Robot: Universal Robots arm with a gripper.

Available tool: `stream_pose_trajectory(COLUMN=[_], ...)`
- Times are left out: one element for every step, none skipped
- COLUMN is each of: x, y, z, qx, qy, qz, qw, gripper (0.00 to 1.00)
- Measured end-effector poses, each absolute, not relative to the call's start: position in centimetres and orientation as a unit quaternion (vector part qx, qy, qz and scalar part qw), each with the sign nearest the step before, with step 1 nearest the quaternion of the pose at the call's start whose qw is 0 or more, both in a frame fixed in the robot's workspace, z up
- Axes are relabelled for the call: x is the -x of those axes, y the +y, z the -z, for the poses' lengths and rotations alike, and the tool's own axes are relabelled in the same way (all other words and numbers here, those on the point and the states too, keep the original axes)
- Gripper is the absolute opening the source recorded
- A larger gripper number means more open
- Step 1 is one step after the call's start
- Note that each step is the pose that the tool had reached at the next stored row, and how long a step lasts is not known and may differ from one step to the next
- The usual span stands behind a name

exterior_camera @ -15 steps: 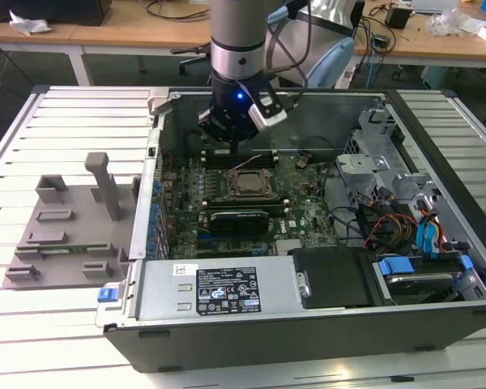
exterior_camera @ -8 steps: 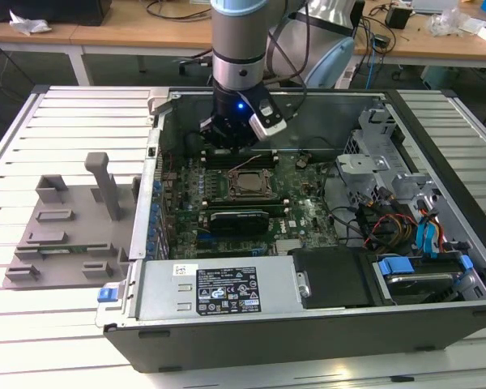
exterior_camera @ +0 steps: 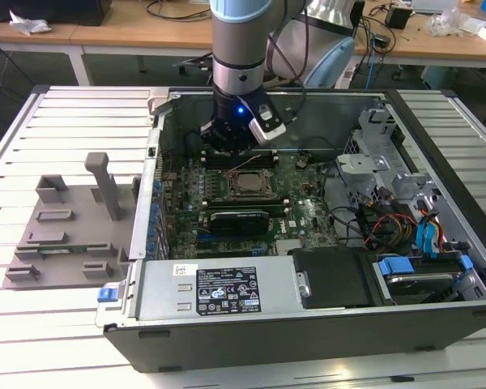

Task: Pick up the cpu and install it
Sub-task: 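Install the first cpu locking lever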

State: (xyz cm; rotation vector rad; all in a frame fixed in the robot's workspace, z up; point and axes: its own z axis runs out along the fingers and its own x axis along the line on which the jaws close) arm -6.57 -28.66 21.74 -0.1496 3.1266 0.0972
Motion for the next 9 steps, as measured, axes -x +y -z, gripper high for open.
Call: stream_pose_trajectory(x=[6.5,6.5,6.4,6.4,6.3,6.2,6.1,5.8,5.5], y=[-28.6,-28.6,-28.6,-28.6,-28.6,-28.6,-28.6,-28.6,-28.6], z=[-21.7,-21.6,-21.5,-21.5,-21.4,-21.4,-21.4,-21.3,-21.2], qx=[0.048,0.048,0.048,0.048,0.048,0.048,0.048,0.048,0.048], qy=[0.998,0.998,0.998,0.998,0.998,0.998,0.998,0.998,0.998], qz=[-0.031,-0.031,-0.031,-0.031,-0.031,-0.031,-0.031,-0.031,-0.031], qw=[0.005,0.005,0.005,0.005,0.005,0.005,0.004,0.004,0.004], gripper=[0.11,0.11,0.11,0.11,0.11,0.11,0.11,0.11,0.11])
